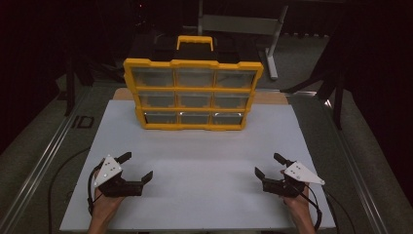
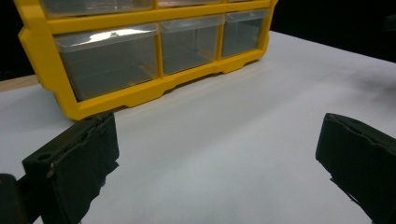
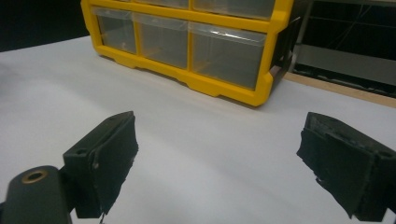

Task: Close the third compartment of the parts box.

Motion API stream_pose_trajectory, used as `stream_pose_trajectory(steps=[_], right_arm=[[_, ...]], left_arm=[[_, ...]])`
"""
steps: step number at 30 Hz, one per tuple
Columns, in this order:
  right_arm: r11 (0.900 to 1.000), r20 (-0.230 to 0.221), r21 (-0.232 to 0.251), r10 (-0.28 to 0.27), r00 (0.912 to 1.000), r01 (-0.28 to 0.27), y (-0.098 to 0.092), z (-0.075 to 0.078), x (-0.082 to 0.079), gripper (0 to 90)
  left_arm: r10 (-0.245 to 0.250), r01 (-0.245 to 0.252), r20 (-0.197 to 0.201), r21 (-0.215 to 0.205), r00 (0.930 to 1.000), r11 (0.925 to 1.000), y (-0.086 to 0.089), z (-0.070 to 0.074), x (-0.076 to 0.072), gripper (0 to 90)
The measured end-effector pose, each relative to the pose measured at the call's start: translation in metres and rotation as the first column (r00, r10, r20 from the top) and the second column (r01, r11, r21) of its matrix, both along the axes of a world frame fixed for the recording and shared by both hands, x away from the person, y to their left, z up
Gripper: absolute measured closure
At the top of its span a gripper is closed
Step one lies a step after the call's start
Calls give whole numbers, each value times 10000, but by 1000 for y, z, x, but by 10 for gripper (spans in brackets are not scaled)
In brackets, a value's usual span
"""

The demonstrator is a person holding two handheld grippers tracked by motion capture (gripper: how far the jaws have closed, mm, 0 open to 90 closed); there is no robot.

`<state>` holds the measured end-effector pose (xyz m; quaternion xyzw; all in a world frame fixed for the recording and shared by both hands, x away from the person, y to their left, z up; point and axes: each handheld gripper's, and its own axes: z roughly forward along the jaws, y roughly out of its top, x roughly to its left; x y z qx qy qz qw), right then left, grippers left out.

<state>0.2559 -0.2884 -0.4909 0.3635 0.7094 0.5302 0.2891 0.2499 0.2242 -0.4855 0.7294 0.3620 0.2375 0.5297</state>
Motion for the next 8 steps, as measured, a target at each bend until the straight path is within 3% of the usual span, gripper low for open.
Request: stream_pose_trajectory(steps=[8], right_arm=[[10000, -112, 46, 22, 9999, -22, -2, 0, 2, 111]], left_arm=[[171, -173, -178, -125, 9997, 9998, 4, -3, 4, 2]])
